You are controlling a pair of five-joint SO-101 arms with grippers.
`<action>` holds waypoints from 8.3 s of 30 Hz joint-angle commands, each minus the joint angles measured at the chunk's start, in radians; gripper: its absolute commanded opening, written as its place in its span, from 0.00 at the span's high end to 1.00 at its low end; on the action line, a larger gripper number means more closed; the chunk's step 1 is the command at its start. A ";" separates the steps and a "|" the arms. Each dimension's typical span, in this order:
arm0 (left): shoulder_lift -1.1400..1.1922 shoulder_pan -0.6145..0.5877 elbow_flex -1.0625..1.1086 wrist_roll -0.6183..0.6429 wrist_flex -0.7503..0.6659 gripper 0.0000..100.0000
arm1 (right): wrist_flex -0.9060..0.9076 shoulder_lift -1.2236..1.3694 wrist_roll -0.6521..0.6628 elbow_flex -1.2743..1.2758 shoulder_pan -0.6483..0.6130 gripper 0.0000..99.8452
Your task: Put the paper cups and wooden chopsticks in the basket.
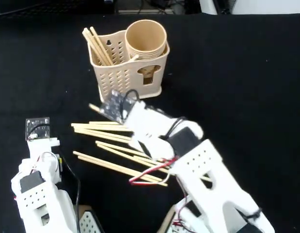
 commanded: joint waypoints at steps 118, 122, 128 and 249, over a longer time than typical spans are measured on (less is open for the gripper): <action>-0.020 0.008 -0.005 -0.003 -0.012 0.88 | -0.109 0.093 0.252 0.481 0.083 0.99; -0.020 0.008 -0.005 -0.003 -0.012 0.88 | -0.008 0.093 0.252 0.340 0.083 0.99; -0.020 0.008 -0.005 -0.003 -0.014 0.88 | 0.127 0.091 0.252 0.139 0.083 0.99; 0.832 0.811 -0.644 -0.267 0.203 0.78 | -0.272 -0.565 -0.284 0.889 0.721 0.89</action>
